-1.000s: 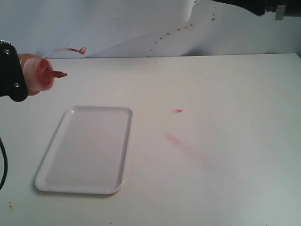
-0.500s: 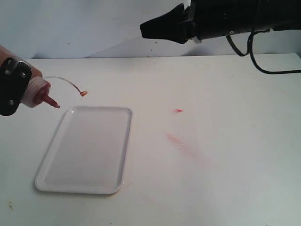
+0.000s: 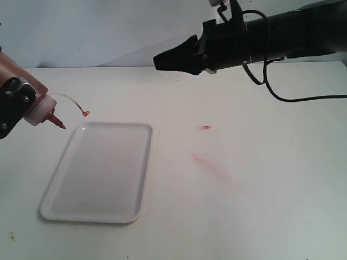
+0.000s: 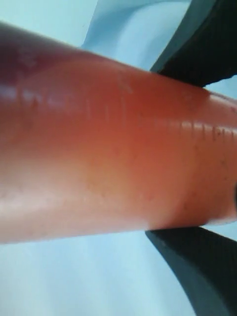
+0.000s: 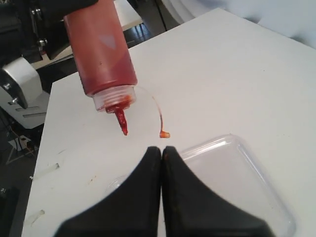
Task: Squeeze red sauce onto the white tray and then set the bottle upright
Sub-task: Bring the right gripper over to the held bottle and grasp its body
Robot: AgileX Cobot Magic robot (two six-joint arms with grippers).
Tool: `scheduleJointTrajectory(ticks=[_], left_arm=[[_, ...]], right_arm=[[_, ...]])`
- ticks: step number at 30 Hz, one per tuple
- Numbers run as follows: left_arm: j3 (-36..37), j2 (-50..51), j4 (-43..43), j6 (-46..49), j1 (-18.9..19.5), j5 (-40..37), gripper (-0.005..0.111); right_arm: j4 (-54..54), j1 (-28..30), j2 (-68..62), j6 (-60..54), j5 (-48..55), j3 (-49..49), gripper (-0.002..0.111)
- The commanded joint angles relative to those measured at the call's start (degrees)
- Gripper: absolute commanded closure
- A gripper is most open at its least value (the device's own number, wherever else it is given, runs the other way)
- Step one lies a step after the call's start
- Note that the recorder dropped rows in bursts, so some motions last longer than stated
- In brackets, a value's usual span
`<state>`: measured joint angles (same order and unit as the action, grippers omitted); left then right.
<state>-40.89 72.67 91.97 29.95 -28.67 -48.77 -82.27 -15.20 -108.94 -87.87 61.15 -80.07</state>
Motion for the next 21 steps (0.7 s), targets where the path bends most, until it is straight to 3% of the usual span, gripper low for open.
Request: scheduleJointTrajectory(ticks=[1,5,9,11,21], left_arm=[[-0.1,-0.2,1.3,0.3,-1.3,-0.5,0.107],[2.8,-0.2,1.4,0.5,-5.2,-0.4,0.107],[3.5,-0.2,1.2,0.5,-7.8,-0.5,0.107],[3.5,-0.2,1.0,0.5,-8.6,-0.5,0.107],[3.5,-0.2,1.4,0.5,-9.4,-0.5,0.107]], right_arm=[[1.7,-1.8,-0.3,-4.3,1.1,-0.4,0.103],[4.9,-4.2,-0.6,-7.0,1.1,-0.4,0.074],[10.1,-6.7,-0.9,-8.1,1.0,-0.4,0.029],[10.9,-7.9,-1.3,-8.4,1.0,-0.4,0.015],[0.0,-11.7,-4.5,-14.1,-4.3,-0.4,0.012]])
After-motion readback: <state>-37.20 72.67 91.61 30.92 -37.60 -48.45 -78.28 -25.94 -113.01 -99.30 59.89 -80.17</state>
